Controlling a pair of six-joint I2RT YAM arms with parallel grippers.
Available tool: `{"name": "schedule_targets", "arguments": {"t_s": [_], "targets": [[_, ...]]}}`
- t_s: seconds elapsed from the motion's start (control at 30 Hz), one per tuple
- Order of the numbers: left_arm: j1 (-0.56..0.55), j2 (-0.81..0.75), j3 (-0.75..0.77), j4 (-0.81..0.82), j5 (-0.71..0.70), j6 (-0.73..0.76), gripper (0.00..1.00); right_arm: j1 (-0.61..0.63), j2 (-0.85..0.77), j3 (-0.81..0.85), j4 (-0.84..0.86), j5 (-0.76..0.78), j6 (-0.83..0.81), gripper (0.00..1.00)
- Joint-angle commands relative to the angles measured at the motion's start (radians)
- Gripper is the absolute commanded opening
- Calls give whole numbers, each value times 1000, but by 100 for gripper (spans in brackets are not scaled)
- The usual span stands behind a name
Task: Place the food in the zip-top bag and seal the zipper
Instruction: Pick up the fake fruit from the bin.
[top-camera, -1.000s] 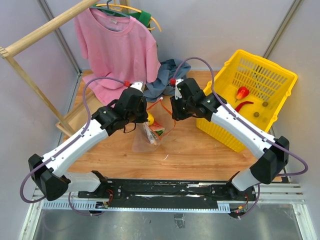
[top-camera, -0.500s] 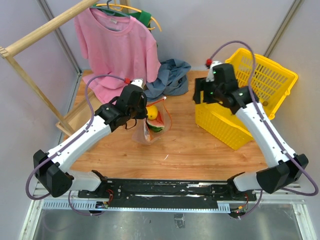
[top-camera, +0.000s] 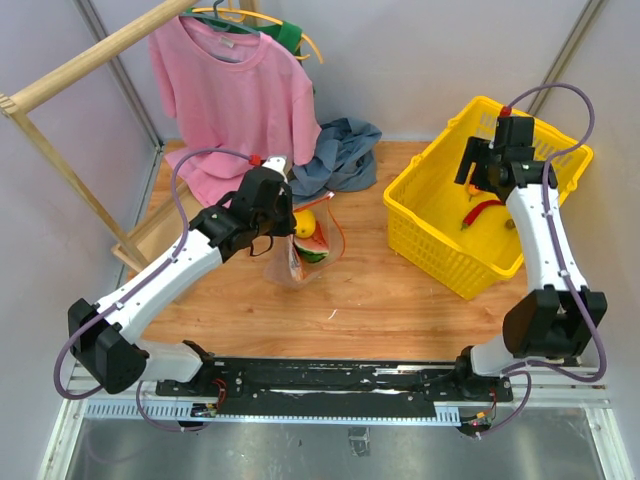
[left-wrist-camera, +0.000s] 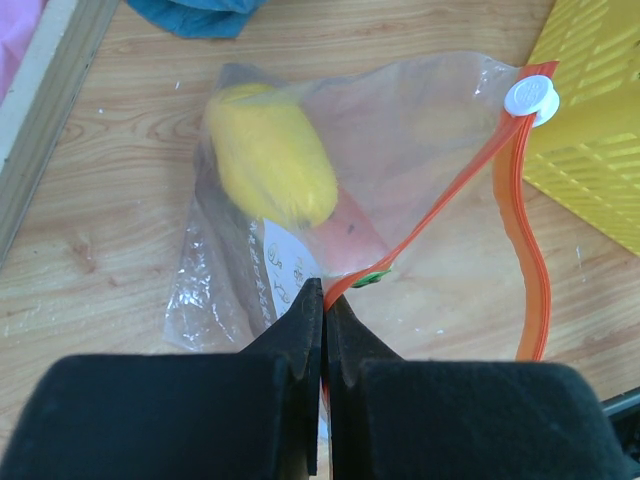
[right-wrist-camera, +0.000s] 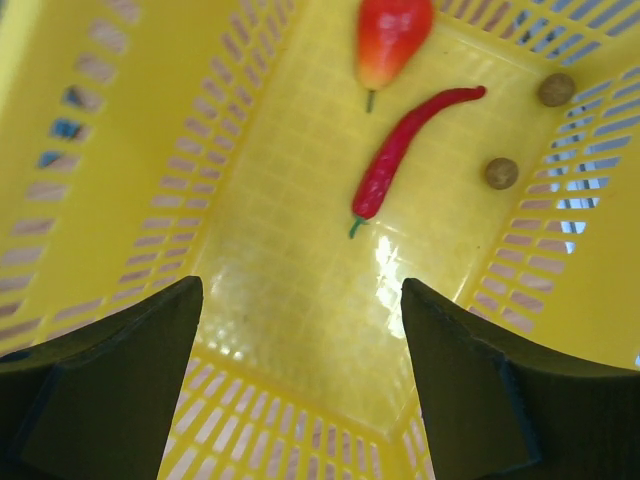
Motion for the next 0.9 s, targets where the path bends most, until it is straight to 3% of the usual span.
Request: {"name": "schedule_targets", "arguments": {"t_s": [0.0,0.2,0.57,0.87], "targets": [[19,-3,-1,42,-1,16,0,-88,94,-31,95,33,13,82],[40,3,-1,39,16,11,0,-154,225,-59,310,-41,-11,83],[53,8,-6,39,29,12,0,-230,419,-120,702,-77,30,96],[55,20,-2,31,40,10,0,-231,611,7,746,-101,53,97]]}}
